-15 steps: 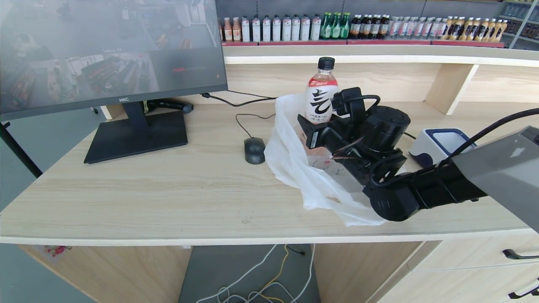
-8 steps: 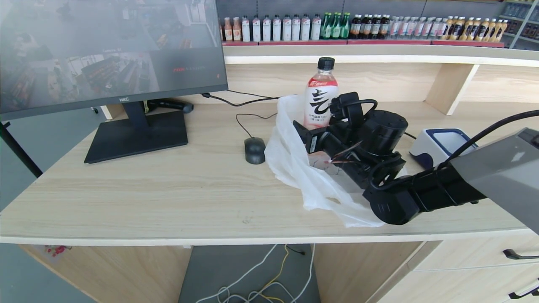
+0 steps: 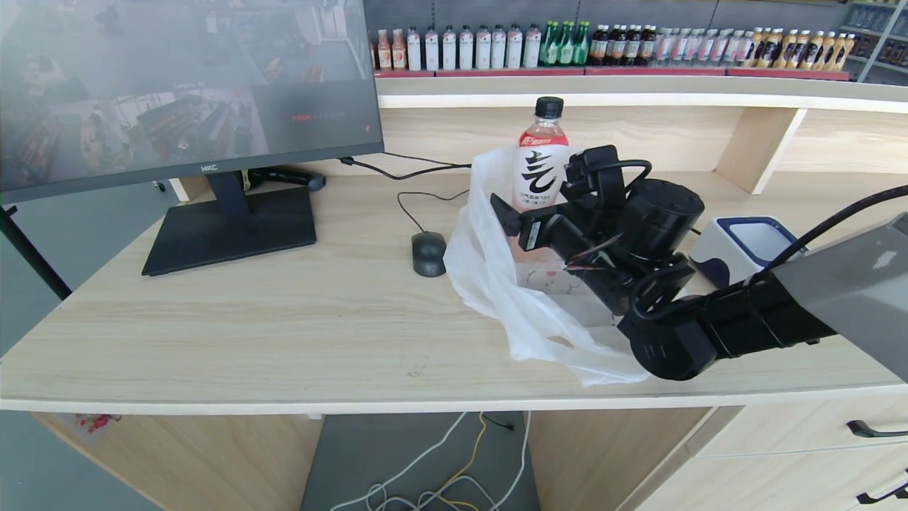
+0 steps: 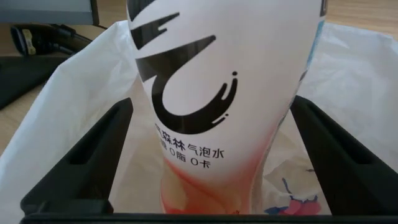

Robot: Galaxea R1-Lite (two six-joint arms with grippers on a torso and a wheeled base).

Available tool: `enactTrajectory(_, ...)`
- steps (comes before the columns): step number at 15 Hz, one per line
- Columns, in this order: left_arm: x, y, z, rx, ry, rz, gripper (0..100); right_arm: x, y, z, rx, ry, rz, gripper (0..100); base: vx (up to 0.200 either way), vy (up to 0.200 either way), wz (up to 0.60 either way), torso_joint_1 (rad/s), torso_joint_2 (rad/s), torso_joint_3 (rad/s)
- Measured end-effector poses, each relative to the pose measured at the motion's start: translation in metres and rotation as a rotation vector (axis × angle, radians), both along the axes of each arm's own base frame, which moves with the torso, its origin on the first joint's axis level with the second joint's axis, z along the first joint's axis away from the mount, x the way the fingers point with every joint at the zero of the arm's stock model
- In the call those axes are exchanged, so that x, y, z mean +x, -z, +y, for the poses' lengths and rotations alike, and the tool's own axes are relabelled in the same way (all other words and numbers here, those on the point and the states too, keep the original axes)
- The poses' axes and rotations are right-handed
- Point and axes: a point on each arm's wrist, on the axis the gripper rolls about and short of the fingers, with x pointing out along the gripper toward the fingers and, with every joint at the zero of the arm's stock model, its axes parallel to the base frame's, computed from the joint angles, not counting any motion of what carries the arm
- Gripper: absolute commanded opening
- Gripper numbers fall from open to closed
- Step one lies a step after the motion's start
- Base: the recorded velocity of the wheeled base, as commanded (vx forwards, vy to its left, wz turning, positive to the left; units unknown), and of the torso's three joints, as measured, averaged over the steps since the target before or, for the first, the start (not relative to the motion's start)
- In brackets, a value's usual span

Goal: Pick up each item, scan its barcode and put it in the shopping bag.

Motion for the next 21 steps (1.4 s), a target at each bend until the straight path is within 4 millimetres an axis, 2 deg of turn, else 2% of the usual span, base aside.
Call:
enactTrajectory(2, 0.000, 0.000, 0.000, 0.000, 0.000, 0.000, 100, -0.009, -0.001, -0.002, -0.008, -0.005, 0.012, 100, 0.000, 0.000, 0.00, 0.000, 0.00, 0.000)
enactTrajectory(8, 0.000, 0.000, 0.000, 0.000, 0.000, 0.000, 100, -0.052, -0.015, -0.013, 0.027, 0.010, -0.024, 100, 0.000, 0.000, 0.00, 0.000, 0.00, 0.000)
enactTrajectory(11, 0.000, 0.000, 0.000, 0.000, 0.000, 0.000, 100, -0.082, -0.012, -0.024, 0.047, 0.028, -0.031, 100, 0.000, 0.000, 0.00, 0.000, 0.00, 0.000)
enactTrajectory(16, 0.000, 0.000, 0.000, 0.000, 0.000, 0.000, 100, -0.138, 0.004, -0.052, 0.065, 0.051, -0.023, 100, 0.000, 0.000, 0.00, 0.000, 0.00, 0.000)
enactTrajectory(18, 0.000, 0.000, 0.000, 0.001, 0.000, 0.000, 100, -0.151, 0.002, -0.056, 0.071, 0.040, -0.028, 100, 0.000, 0.000, 0.00, 0.000, 0.00, 0.000)
enactTrajectory(21, 0.000, 0.000, 0.000, 0.001, 0.000, 0.000, 100, -0.160, -0.002, -0.061, 0.081, 0.031, -0.035, 100, 0.000, 0.000, 0.00, 0.000, 0.00, 0.000)
